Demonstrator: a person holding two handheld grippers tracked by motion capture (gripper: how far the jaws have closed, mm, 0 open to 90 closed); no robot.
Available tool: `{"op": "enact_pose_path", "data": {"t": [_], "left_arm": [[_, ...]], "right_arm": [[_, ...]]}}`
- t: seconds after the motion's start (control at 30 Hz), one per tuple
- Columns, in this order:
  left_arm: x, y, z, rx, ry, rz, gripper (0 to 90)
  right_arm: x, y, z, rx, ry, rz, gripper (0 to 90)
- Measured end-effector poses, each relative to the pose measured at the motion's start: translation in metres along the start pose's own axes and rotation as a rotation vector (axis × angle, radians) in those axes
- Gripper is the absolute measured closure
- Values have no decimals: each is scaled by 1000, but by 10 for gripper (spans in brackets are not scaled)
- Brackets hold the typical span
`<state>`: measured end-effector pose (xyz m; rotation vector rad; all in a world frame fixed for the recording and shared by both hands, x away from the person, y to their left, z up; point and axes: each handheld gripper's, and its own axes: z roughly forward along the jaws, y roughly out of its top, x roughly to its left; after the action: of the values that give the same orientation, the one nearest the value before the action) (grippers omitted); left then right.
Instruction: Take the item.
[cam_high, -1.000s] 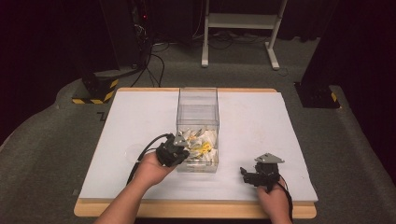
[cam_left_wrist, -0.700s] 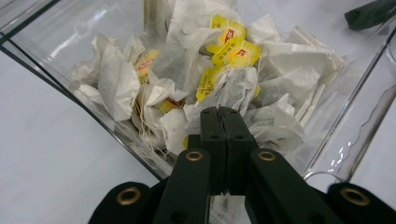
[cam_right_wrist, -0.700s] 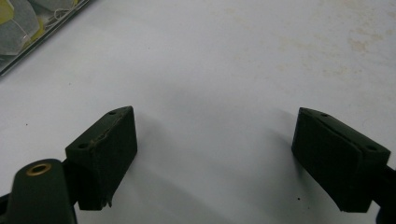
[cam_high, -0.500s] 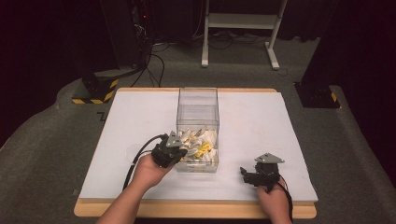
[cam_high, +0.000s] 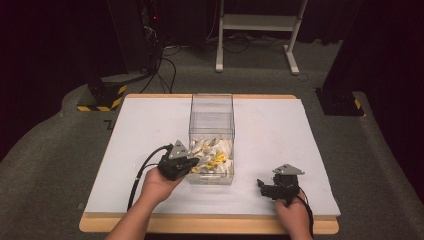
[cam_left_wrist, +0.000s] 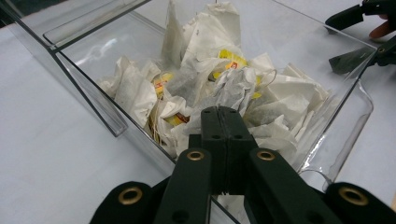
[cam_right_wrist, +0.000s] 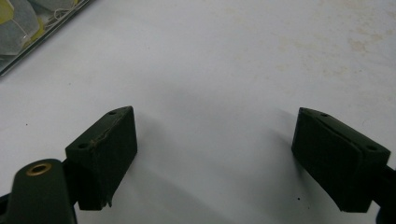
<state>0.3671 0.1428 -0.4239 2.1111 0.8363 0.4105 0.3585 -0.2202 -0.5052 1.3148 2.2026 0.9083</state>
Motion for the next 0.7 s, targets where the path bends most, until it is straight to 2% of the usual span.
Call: {"op": "enact_pose_path", "data": {"t": [0.37, 0.7], "left_arm": [[0, -3, -3, -34, -2, -14, 896], [0, -5, -8, -86, -6, -31, 896]], "right_arm": [[0, 0, 0, 0, 0, 0, 141], [0, 0, 0, 0, 0, 0, 141]]}}
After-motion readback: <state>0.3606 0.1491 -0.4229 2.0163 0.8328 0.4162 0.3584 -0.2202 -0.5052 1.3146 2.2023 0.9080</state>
